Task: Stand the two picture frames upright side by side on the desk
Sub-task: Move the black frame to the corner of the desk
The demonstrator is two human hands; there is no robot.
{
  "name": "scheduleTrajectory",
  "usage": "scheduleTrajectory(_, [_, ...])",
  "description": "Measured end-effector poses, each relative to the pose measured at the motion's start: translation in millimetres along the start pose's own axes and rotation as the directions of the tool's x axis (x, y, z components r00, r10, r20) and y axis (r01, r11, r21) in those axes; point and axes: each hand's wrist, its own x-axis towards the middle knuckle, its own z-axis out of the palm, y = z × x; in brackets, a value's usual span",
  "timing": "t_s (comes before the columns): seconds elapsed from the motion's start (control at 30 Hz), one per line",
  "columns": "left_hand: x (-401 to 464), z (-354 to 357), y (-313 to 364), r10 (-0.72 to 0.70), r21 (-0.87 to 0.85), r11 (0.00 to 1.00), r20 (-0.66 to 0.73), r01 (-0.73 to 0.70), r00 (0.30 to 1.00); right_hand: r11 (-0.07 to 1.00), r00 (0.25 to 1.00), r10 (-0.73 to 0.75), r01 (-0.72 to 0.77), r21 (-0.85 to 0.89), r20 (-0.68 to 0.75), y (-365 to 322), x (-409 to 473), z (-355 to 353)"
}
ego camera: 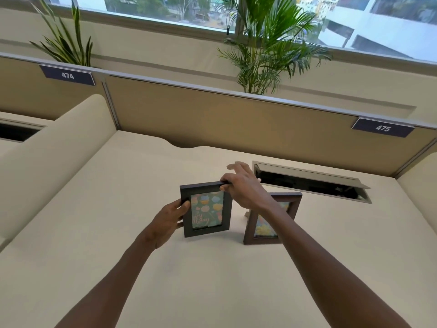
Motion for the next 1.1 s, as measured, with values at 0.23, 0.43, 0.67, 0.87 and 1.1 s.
scheduleTrajectory(0.23, [-3.7,-50.8,28.1,0.057,-0.028,0.998,-0.104,-0.060,0.993,0.880,0.991,0.091,-0.124,0.459,0.094,-37.3,40.1,9.5])
scheduleTrajectory(0.43, [-0.8,-89.0,48.4,0.085,-0.025,0.996,-0.172,-0.090,0.981,0.672,0.958,0.122,-0.273,0.688,0.260,-59.0,67.7,50.6])
scheduleTrajectory(0.67, [13.8,-131.7,55.0,0.112,-0.005,0.993,-0.224,-0.116,0.968,0.561,0.925,0.057,-0.340,0.755,0.375,-69.3,109.7,84.0])
scheduleTrajectory(0.87, [28.1,-177.5,46.2,0.109,-0.040,0.991,-0.279,-0.125,0.954,0.524,0.894,0.030,-0.394,0.755,0.446,-85.8,161.2,104.2])
scheduleTrajectory(1.1, [41.8,-230.3,39.0,0.094,-0.037,0.993,-0.347,-0.113,0.933,0.484,0.877,-0.007,-0.417,0.769,0.480,-111.0,210.0,134.4])
